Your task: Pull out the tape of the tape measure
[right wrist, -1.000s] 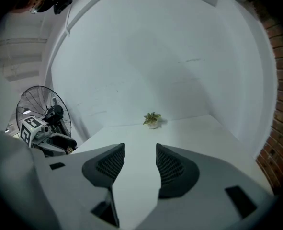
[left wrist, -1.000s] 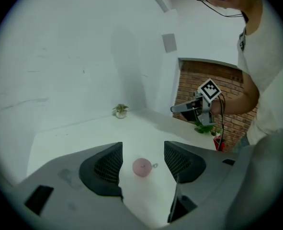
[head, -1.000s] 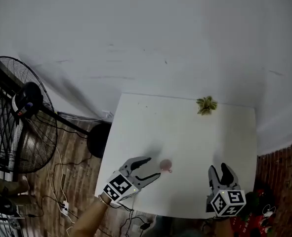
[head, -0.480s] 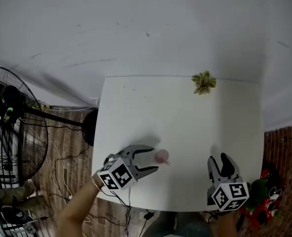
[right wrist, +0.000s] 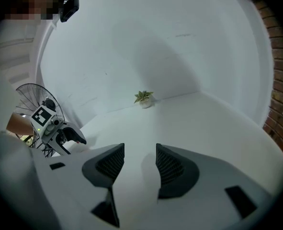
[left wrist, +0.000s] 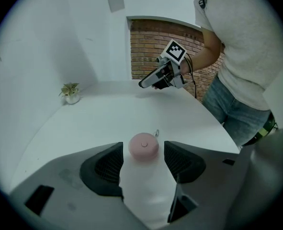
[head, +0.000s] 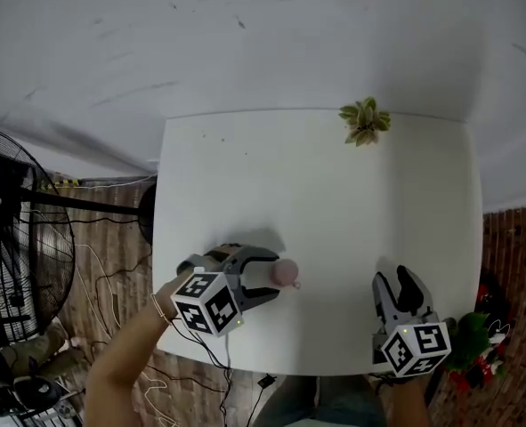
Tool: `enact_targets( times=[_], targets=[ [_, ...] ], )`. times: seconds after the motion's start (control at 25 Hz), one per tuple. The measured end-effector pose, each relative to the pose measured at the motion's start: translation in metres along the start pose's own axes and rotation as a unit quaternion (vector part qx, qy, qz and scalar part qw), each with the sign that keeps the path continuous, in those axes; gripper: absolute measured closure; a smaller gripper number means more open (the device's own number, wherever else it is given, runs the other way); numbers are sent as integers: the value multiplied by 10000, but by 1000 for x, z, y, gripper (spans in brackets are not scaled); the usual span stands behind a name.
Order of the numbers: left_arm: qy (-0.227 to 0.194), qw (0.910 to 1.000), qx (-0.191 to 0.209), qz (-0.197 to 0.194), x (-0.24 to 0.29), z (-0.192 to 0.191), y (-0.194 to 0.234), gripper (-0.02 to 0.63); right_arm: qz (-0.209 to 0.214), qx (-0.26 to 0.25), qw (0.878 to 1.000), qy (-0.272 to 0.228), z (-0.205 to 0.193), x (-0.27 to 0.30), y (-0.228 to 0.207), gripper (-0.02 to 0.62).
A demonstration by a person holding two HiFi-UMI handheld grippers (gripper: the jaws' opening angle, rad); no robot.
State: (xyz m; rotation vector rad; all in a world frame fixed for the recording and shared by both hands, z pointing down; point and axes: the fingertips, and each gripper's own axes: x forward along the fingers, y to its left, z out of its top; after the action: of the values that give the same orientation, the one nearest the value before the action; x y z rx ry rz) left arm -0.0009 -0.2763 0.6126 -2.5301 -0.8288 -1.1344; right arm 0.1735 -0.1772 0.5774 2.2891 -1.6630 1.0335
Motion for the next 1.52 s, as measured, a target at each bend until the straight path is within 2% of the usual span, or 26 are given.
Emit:
enact_targets(
  times=[0.28,0.56,0.8,1.16,1.36,1.52],
  targets=[
    [135,9993,235,-254,11,-2,-3,342,-19,73,9999,67,-8,1,-3,388],
    [257,9979,307,-509,20,-4,-4,344,-51,137,9999,83,-13,-1,-8,388],
    [244,9978,298,-532,20,-3,-3,383,-128,186,9997,109,-19,-6,-13,390],
    [280,9979,291,-505,21,-4,-2,390,-113,168,9998,34,-15,-7,-10,390],
    [338,9983,165,-435,21,-4,-1,390,-98,148,9998,-35,-11,-8,-8,391],
    [270,9988,-264,-297,21,-3,1,390,-39,130,9999,-101,-7,-11,-4,391]
  ],
)
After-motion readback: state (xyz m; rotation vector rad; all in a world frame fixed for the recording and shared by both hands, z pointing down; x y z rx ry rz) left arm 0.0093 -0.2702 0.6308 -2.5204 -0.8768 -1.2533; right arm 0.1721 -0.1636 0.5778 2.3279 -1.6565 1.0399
